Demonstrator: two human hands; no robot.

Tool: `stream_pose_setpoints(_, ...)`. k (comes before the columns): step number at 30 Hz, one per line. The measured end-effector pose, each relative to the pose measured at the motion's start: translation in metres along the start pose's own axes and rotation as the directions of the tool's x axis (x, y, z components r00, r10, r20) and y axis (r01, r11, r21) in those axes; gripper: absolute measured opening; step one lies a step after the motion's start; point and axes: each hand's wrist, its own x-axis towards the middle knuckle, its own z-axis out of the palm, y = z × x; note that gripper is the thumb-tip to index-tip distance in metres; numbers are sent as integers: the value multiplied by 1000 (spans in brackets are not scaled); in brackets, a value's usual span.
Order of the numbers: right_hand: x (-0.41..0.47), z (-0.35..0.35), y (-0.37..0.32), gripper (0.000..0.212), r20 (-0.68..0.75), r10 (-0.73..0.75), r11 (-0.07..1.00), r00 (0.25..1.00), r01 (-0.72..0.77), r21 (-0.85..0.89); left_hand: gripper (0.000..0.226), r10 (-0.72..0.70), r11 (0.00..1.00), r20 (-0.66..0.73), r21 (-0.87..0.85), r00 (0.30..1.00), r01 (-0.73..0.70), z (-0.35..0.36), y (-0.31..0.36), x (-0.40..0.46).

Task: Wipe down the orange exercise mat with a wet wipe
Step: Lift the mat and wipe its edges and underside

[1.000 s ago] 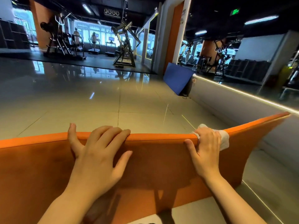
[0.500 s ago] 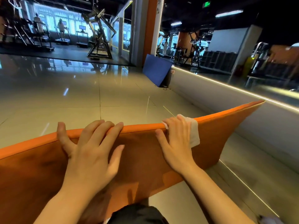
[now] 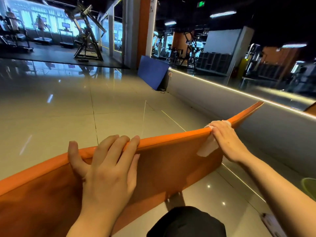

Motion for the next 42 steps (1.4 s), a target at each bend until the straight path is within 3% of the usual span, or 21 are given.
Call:
stream_pose_setpoints(3, 9, 15, -41, 62, -28, 33, 999, 999, -33, 5, 29, -34, 999, -5, -22, 999, 34, 0, -7, 7)
stream_pose_setpoints(6, -14, 39, -115, 72, -68, -30, 986, 997, 40, 159, 29, -43, 998, -2, -43, 999, 43, 2, -11, 10)
stream_pose_setpoints(10, -56, 60, -189, 52, -115, -210, 925, 971, 235, 297, 30, -2, 997, 9, -73, 1000, 2, -1, -13, 8)
stream_pose_setpoints(13, -47, 51, -174, 48, -107, -275, 919, 955, 294, 262, 34, 26, 995, 43, -95, 999, -22, -3, -15, 5)
stream_pose_setpoints(16, -29, 39, -135, 59, -94, -324, 924, 941, 336, 181, 38, 50, 990, 78, -132, 996, -40, 1, -18, 0)
stream_pose_setpoints(19, -6, 30, -62, 66, -131, -231, 972, 964, 236, 22, 37, 61, 991, 80, -122, 995, -51, 3, -17, -3)
stream_pose_setpoints(23, 8, 21, 1, 49, -167, -48, 991, 985, 26, -130, 38, 87, 992, 58, -102, 995, -80, 5, -14, -5)
stream_pose_setpoints(26, 7, 33, -26, 31, -234, -2, 999, 972, -10, -49, 36, 63, 995, 17, -80, 998, -62, 5, -17, -1)
stream_pose_setpoints(28, -9, 42, -68, 47, -219, -18, 995, 976, 38, 89, 35, 47, 997, 0, -65, 999, -47, 5, -22, 2)
stream_pose_setpoints(30, -32, 46, -119, 65, -133, -137, 976, 982, 157, 151, 34, 41, 996, 4, -85, 999, -40, 7, -26, 3)
stream_pose_setpoints(33, -50, 40, -165, 57, -28, -250, 946, 968, 251, 204, 34, 42, 991, 34, -127, 999, -37, 9, -30, 2)
stream_pose_setpoints(37, -39, 32, -149, 59, -59, -336, 925, 940, 341, 167, 35, 50, 996, 7, -72, 999, -49, 5, -27, 5)
stream_pose_setpoints(42, -3, 34, -71, 57, -204, -240, 968, 949, 249, 17, 41, 76, 997, 41, -20, 996, -75, 2, -27, 6)
